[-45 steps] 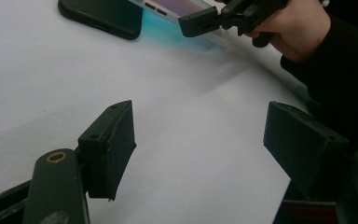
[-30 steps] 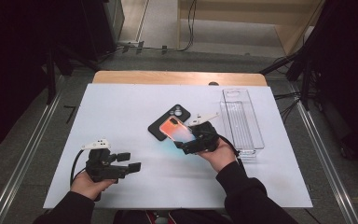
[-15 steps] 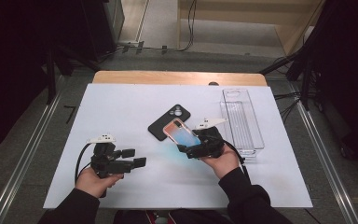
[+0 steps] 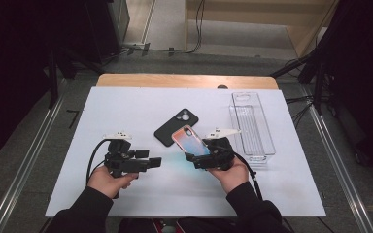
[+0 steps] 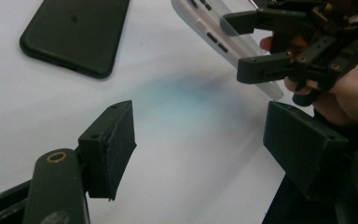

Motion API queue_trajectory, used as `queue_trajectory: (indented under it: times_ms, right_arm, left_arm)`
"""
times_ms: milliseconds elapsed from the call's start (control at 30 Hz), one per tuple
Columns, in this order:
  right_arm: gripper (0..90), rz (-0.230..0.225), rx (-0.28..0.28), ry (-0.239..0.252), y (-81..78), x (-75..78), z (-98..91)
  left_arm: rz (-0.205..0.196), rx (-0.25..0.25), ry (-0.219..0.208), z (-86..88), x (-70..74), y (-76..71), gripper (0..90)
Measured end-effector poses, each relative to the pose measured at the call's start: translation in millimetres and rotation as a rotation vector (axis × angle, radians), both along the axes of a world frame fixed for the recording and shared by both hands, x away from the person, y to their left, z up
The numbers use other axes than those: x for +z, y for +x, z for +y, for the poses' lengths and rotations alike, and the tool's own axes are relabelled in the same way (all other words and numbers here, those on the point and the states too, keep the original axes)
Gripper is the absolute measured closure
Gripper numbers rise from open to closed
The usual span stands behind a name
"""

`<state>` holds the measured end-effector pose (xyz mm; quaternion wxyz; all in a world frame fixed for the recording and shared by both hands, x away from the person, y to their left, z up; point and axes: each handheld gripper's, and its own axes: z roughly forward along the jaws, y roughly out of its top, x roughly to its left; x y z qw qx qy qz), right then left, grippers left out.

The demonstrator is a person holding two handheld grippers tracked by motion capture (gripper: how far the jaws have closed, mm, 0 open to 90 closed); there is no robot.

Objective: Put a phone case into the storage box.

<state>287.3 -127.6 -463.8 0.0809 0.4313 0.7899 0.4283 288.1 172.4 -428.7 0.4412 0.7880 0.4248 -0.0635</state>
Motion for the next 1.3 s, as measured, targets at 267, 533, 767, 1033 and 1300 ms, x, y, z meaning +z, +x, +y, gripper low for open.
queue_trajectory:
  times_ms: [267, 533, 767, 1033, 1300]
  right_arm:
    - [14.8, 0.027, -0.061, 0.017, -1.4, -6.5, 13.0]
    - [14.8, 0.031, -0.111, 0.080, -4.9, -15.1, 21.6]
    - [14.8, 0.030, -0.150, 0.132, -7.4, -19.0, 20.4]
    - [14.8, 0.037, -0.169, 0.174, -10.2, -24.2, 22.8]
    - [14.8, 0.020, -0.184, 0.221, -12.2, -24.0, 27.1]
  left_arm:
    - [-0.021, 0.016, 0.022, -9.3, 7.2, 10.4, 25.2]
    - [0.006, 0.034, 0.016, -16.2, 8.0, 20.4, 25.3]
    - [0.013, 0.076, 0.032, -23.7, 9.1, 30.9, 25.4]
    - [0.032, 0.102, 0.021, -35.3, 10.2, 41.9, 27.3]
    - [0.064, 0.152, 0.023, -43.0, 6.8, 51.4, 30.8]
